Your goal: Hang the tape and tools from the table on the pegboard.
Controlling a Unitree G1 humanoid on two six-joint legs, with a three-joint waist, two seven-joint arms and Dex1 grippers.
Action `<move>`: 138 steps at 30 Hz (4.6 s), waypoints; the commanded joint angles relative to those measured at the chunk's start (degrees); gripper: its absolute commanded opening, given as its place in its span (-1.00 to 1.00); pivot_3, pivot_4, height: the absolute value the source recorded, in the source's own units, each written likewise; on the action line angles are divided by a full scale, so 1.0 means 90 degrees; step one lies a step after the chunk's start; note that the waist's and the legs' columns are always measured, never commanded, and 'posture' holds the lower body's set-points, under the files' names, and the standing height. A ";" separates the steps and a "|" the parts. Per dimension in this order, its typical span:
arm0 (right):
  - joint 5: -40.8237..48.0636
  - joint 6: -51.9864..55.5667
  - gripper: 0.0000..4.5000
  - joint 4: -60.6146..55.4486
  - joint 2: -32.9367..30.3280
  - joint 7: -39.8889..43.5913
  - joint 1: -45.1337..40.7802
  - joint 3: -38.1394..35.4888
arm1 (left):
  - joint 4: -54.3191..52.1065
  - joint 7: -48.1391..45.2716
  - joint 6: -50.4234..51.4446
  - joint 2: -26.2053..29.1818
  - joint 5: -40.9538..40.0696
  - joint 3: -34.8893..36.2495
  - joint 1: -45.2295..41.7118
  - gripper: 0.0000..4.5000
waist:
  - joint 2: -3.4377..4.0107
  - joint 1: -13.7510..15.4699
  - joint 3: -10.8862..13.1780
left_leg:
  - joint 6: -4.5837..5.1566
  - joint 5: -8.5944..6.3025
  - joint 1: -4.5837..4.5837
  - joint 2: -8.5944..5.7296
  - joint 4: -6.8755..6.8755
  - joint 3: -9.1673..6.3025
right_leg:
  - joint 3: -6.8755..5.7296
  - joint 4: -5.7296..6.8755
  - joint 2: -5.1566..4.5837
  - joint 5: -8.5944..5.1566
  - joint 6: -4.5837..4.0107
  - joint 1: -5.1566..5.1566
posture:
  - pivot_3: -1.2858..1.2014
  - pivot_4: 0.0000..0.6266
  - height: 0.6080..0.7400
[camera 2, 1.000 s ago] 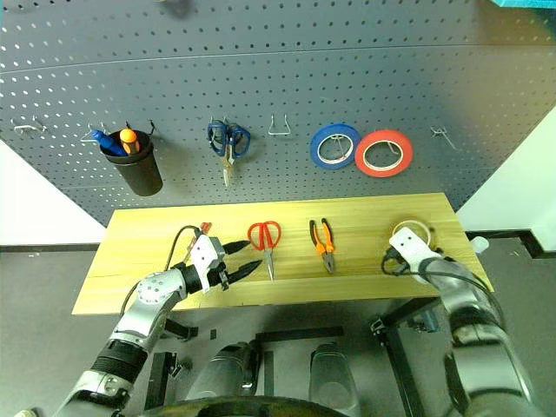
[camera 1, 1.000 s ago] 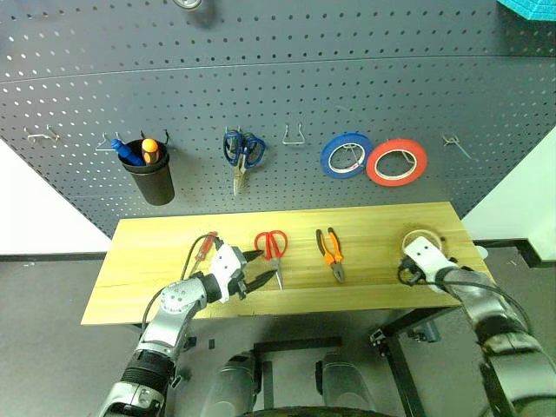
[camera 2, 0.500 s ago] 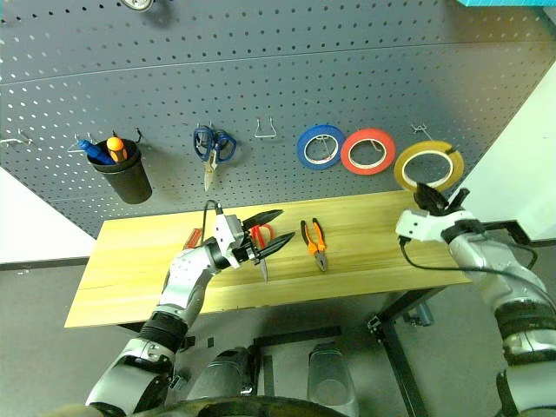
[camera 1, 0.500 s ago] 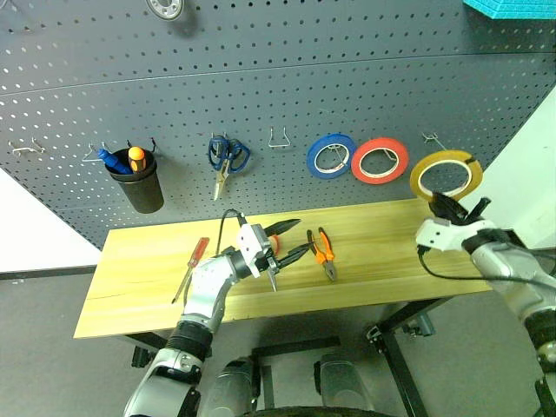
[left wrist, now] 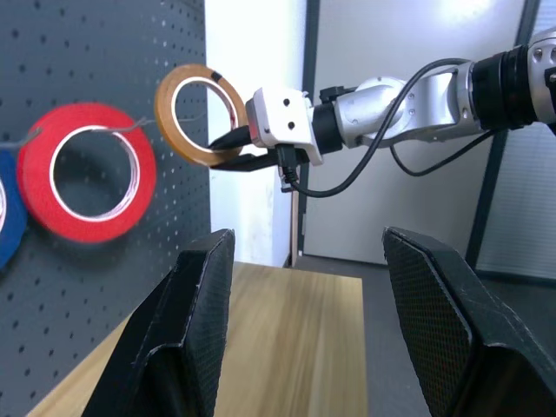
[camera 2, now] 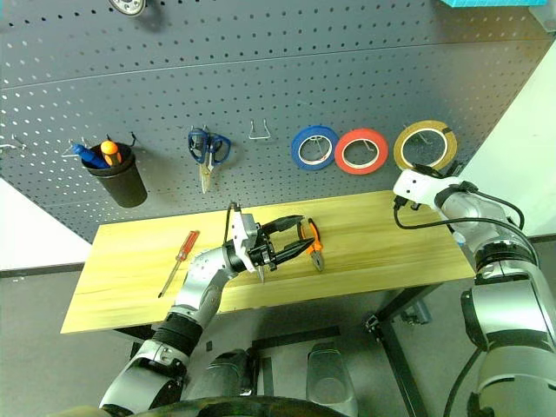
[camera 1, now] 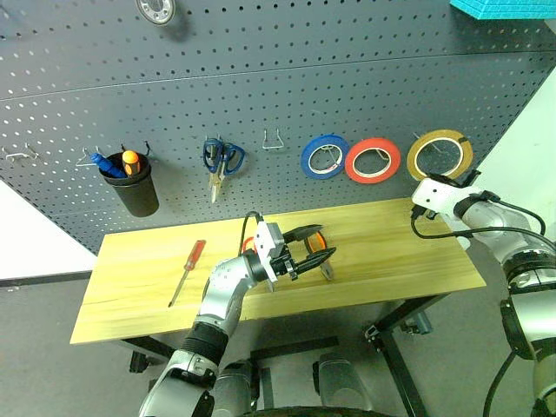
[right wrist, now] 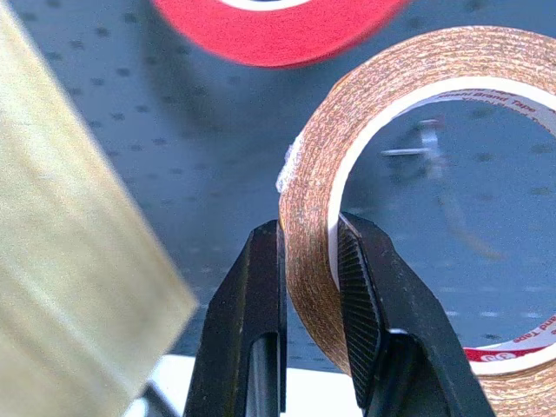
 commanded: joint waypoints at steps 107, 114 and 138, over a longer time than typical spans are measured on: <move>0.2229 -0.0453 -0.05 -0.0429 0.4667 -0.0980 -0.2478 -0.0706 | 0.0934 0.2435 -0.3097 0.1119 0.0213 0.2312 0.0789 0.27 | -0.0011 -0.0081 0.0147 | -0.0024 0.0014 -0.0061 -0.0001 -0.0079 -0.0084 | 0.0001 0.0054 0.0031 0.0003 -0.0020 -0.0130 | 0.01 -0.67 0.77; 0.2830 -0.0547 -0.05 -0.0262 0.5004 -0.0299 -0.2650 -0.1187 | 0.0533 0.2568 -0.2990 0.1227 0.0144 0.2352 0.1053 0.27 | -0.0010 0.0131 0.0148 | -0.0026 0.0015 -0.0037 0.0002 -0.0079 -0.0086 | 0.0010 0.0092 0.0036 -0.0007 -0.0035 -0.0130 | 0.03 -0.65 0.77; 0.4285 -0.1075 -0.05 0.0175 0.5143 0.1163 -0.2372 -0.2644 | -0.1737 0.2950 -0.2283 0.1142 -0.0115 0.2069 0.2750 0.27 | -0.0049 0.0619 0.0222 | -0.0031 0.0016 -0.0056 0.0006 -0.0139 -0.0091 | 0.0011 0.0091 0.0035 -0.0030 -0.0074 -0.0184 | 0.15 -0.48 0.77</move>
